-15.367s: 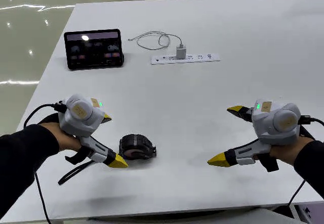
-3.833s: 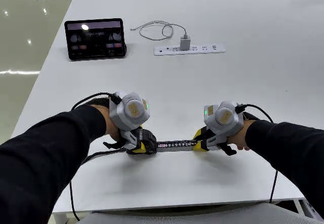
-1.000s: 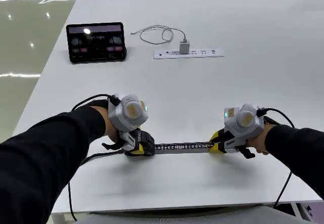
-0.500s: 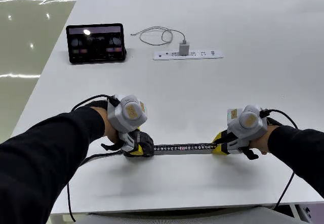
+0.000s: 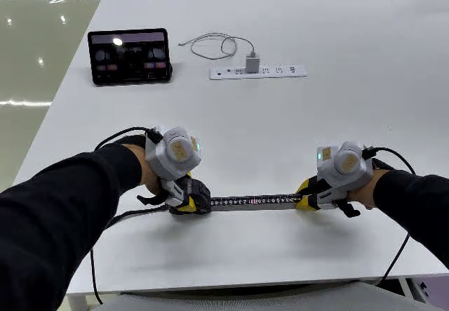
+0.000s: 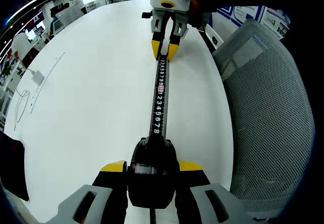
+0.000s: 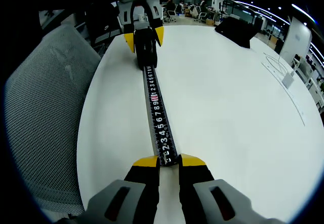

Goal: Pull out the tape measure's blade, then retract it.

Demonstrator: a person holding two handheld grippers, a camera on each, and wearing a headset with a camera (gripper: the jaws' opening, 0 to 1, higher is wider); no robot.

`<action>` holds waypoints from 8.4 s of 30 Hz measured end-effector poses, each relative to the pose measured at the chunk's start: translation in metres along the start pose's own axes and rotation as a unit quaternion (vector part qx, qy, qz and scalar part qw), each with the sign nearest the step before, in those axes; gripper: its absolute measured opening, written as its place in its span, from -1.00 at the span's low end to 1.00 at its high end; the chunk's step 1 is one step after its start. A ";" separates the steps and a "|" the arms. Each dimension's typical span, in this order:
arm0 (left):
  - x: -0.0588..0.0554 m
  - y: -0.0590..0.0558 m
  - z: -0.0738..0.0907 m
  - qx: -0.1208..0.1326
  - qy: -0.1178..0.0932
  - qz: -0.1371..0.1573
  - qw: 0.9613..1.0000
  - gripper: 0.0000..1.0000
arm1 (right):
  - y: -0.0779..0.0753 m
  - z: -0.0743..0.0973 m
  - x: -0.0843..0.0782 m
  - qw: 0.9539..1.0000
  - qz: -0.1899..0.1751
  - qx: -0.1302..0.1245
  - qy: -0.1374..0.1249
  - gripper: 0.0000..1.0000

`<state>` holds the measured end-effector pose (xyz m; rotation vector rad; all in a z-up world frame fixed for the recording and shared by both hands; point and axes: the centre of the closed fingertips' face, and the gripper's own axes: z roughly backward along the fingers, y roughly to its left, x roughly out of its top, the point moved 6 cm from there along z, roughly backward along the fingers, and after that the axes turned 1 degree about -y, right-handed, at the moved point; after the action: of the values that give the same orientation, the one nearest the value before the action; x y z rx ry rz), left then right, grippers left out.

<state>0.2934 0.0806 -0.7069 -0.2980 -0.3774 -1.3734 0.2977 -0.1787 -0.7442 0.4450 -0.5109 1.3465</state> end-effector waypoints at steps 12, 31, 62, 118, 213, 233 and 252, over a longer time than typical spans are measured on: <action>-0.001 0.000 0.000 0.003 -0.003 0.004 1.000 -0.36 | -0.004 0.004 -0.005 1.000 -0.001 0.003 0.005 -0.83; -0.001 0.000 0.000 0.001 -0.003 0.006 1.000 -0.36 | -0.007 0.010 -0.014 1.000 -0.006 -0.001 0.007 -0.83; -0.001 0.001 -0.001 -0.003 -0.008 0.015 1.000 -0.35 | -0.008 0.024 -0.030 1.000 -0.022 -0.005 0.012 -0.82; -0.002 -0.002 -0.002 0.008 -0.006 0.007 1.000 -0.33 | 0.004 0.029 -0.030 0.999 0.007 0.007 0.048 -0.02; -0.088 -0.068 0.090 0.238 -0.243 0.338 0.878 1.00 | 0.087 0.132 -0.075 0.944 -0.196 -0.226 -0.139 1.00; -0.024 -0.042 0.080 0.263 -0.232 0.418 0.838 1.00 | 0.065 0.133 -0.057 0.966 -0.149 -0.193 -0.083 1.00; -0.030 -0.028 0.031 0.291 -0.243 0.433 0.818 1.00 | 0.031 0.107 -0.033 0.990 -0.070 -0.124 -0.008 1.00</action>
<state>0.2590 0.1160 -0.6918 -0.2527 -0.9301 -0.2226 0.2522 -0.2616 -0.6761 0.2816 -0.6389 1.1289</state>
